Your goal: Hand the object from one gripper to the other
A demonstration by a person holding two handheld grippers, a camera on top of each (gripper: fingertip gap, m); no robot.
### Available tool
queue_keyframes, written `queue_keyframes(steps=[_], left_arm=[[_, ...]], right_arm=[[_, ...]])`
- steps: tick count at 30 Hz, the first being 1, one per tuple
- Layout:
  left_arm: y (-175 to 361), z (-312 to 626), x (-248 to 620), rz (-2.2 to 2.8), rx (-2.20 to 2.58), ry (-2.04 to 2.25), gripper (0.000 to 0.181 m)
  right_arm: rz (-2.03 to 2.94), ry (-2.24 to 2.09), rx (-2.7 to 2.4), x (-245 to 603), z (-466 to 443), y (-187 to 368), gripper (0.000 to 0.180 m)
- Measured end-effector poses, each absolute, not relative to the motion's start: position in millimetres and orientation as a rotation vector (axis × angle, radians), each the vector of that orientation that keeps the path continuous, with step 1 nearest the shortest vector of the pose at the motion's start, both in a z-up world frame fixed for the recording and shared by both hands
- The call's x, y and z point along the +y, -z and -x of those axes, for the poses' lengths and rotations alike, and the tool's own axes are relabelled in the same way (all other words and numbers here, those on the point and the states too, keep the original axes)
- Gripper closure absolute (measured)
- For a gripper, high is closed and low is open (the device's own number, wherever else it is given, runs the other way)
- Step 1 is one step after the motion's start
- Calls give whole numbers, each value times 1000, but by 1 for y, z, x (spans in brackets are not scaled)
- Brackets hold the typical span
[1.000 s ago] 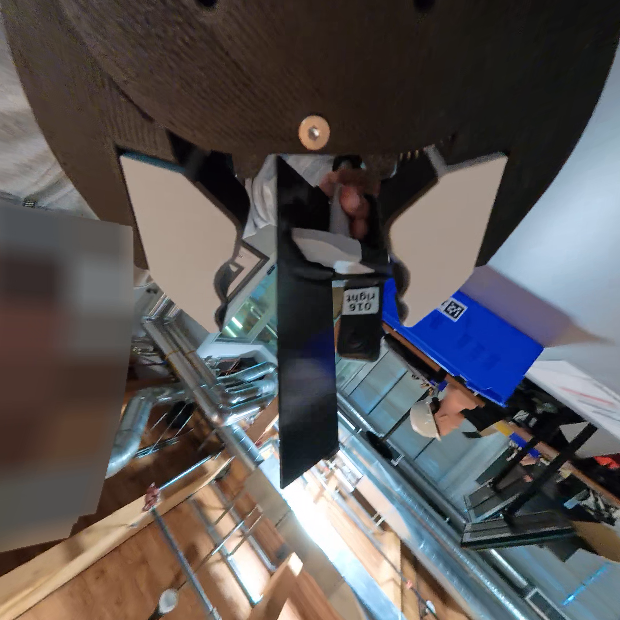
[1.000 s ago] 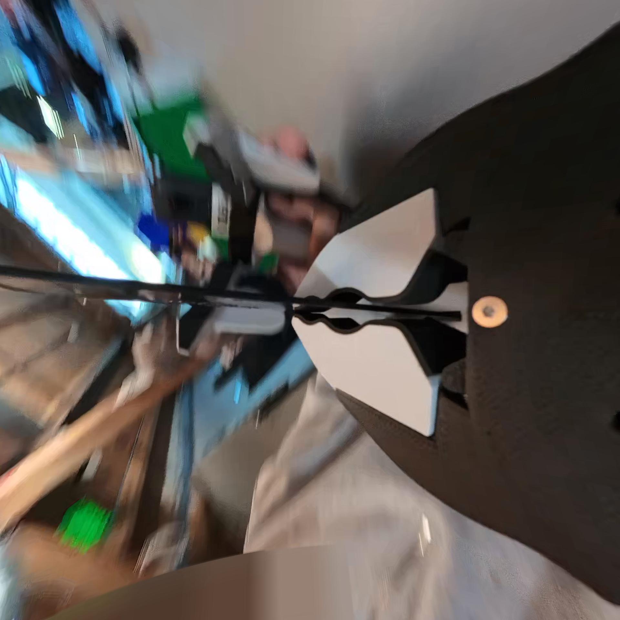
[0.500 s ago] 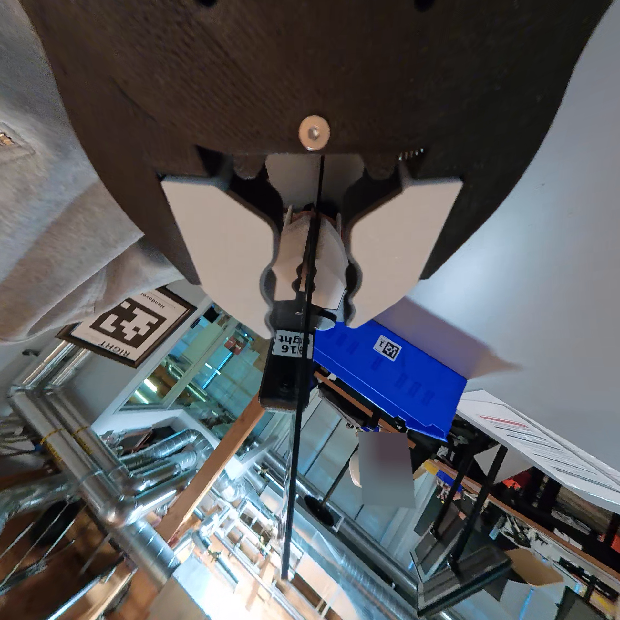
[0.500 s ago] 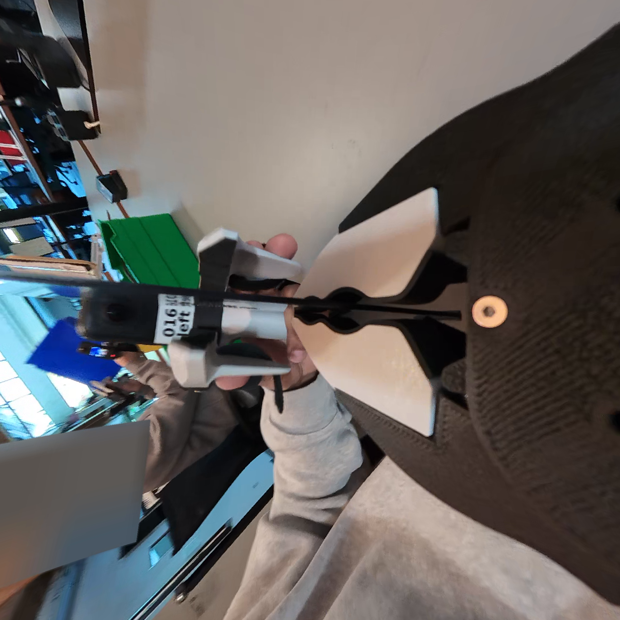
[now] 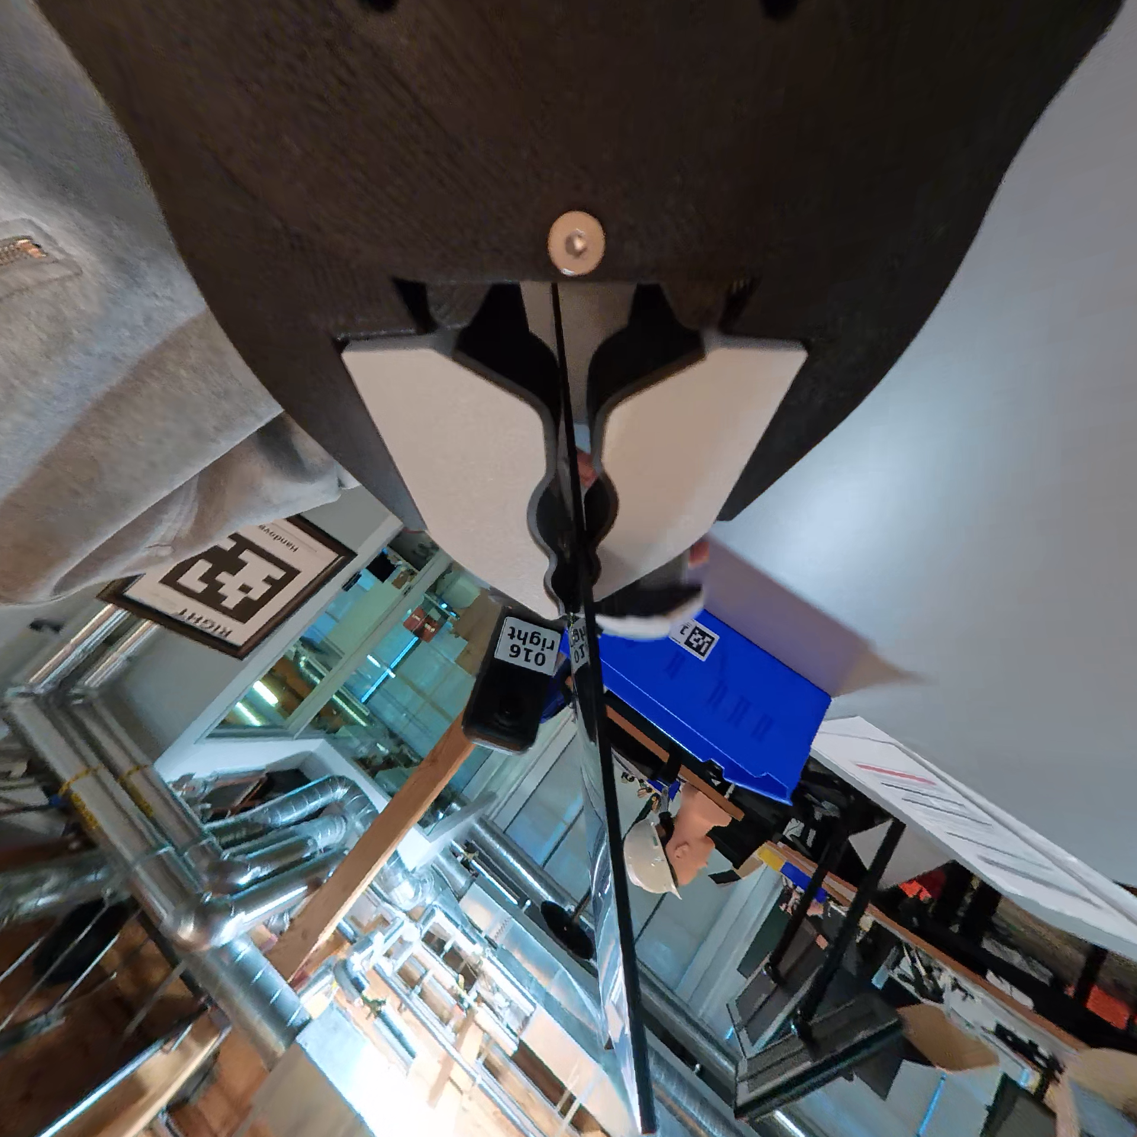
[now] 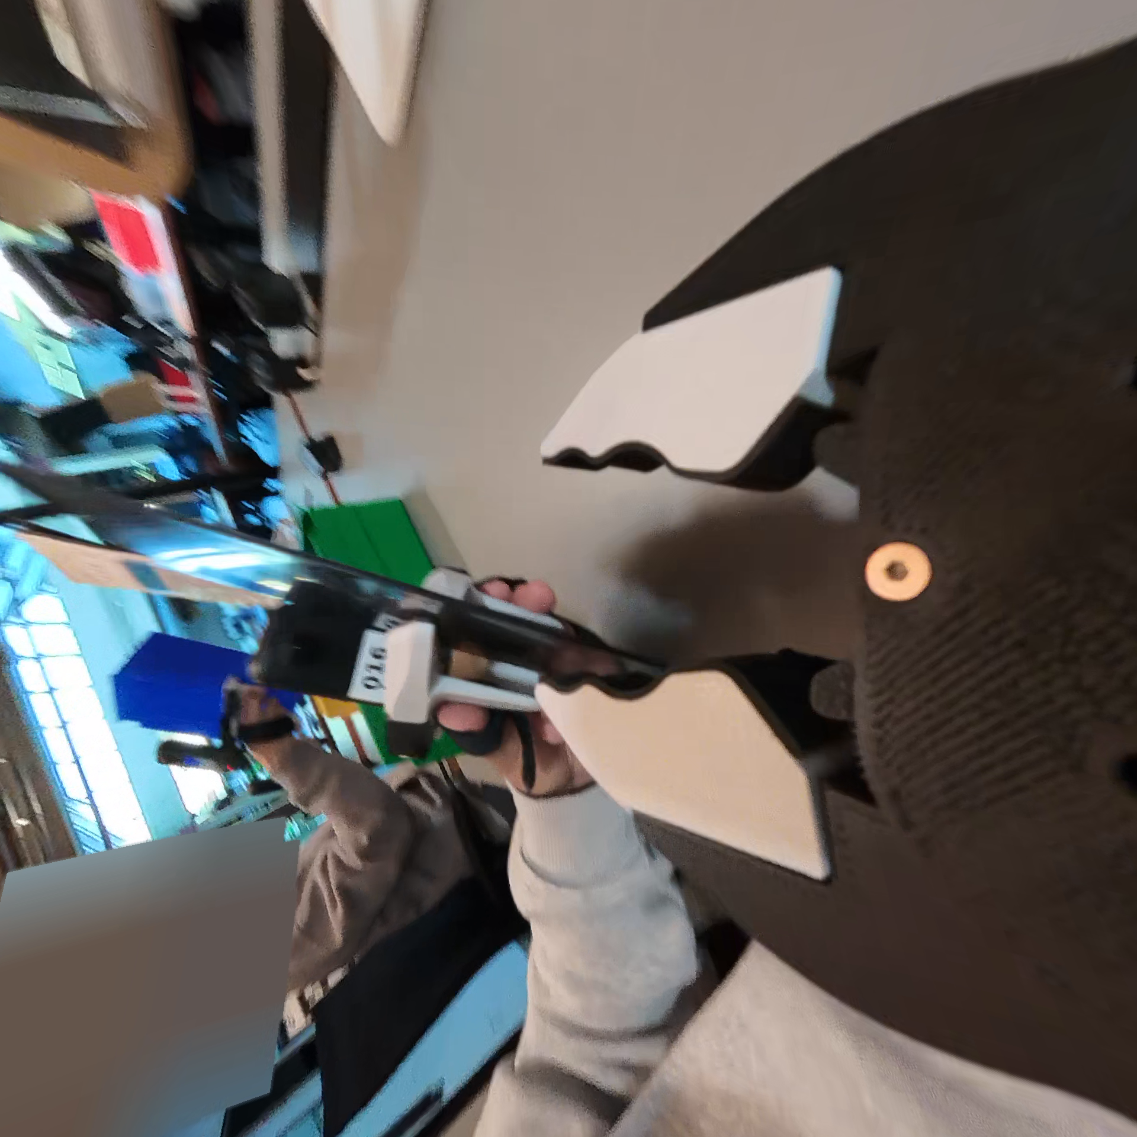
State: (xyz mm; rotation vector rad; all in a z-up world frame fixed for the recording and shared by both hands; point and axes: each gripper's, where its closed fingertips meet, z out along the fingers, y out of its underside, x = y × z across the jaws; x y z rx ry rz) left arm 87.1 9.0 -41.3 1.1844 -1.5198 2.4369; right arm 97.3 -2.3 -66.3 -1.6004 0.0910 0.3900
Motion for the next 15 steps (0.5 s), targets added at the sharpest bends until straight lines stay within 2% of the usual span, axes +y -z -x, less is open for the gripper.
queue_keyframes(steps=[6, 11, 15], left_arm=[[53, -87, 5, -1186, -1492, -2305, 177], [59, -83, -3, -1148, -1414, -2199, 177], [65, -79, -11, -1113, -1389, -2097, 177]], right_arm=[[1482, -71, -43, -11, -111, 46, 71], [1505, -37, -146, -10, -99, 50, 68], [1428, -42, -102, -18, -106, 35, 74]])
